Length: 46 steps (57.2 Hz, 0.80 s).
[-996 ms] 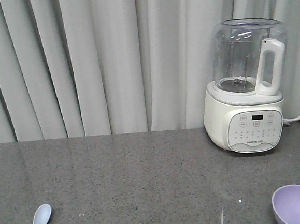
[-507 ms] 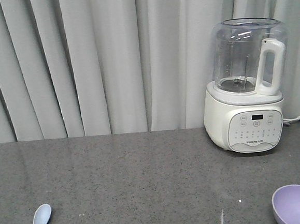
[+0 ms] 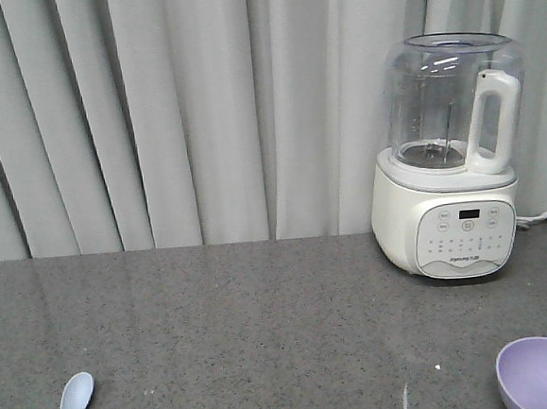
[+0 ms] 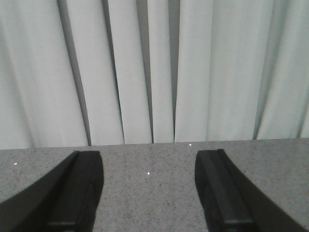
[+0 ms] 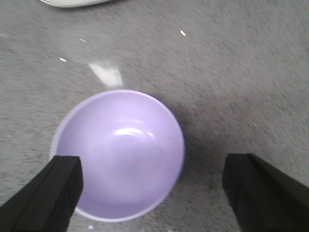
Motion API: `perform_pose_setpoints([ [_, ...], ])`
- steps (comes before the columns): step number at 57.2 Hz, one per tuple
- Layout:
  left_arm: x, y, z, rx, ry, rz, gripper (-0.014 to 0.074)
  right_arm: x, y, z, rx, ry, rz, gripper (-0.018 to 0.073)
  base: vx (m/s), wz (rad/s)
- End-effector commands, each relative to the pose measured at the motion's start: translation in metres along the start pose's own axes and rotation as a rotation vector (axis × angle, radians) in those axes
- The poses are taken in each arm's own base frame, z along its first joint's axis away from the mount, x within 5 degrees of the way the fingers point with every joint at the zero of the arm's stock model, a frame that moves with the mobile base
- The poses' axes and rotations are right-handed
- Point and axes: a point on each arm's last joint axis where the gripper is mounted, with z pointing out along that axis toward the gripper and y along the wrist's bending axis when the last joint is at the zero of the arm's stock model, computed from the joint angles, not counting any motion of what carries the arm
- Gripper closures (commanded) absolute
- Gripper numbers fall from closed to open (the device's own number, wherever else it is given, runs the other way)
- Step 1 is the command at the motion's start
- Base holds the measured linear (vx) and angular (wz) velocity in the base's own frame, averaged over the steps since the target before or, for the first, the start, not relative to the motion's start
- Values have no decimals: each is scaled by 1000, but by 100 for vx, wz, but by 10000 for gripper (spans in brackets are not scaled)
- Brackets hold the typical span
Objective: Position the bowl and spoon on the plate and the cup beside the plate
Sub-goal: 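Close the right gripper on the lavender bowl rim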
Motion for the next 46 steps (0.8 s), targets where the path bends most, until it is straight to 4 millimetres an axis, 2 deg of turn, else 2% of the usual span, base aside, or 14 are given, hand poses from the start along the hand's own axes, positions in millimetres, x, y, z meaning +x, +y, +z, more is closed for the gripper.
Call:
perform_pose_setpoints([
  [1, -20, -2, -6, 6, -116, -12, 55, -12, -14, -6, 42, -69, 32, -62, 0, 0],
  [8, -20, -2, -6, 6, -115, -12, 55, -14, -28, 2, 43, -52, 79, -57, 0, 0],
  [15, -19, -2, -6, 7, -114, -12, 55, -18, -39, 24, -6, -9, 142, -53, 0, 0],
  [22, -19, -2, -5, 7, -107, -12, 55, -21, -33, 53, -110, 41, 168, -41, 0, 0],
  [31, -19, -2, -5, 7, -105, -12, 55, -18, -29, 89, -160, 134, 170, -35, 0, 0],
  [37, -19, -2, -5, 8, -103, -12, 55, -16, -29, 103, -156, 170, 169, -35, 0, 0],
  [46, -18, -2, -5, 8, -97, -11, 55, -14, -29, 113, -151, 187, 163, -35, 0, 0],
])
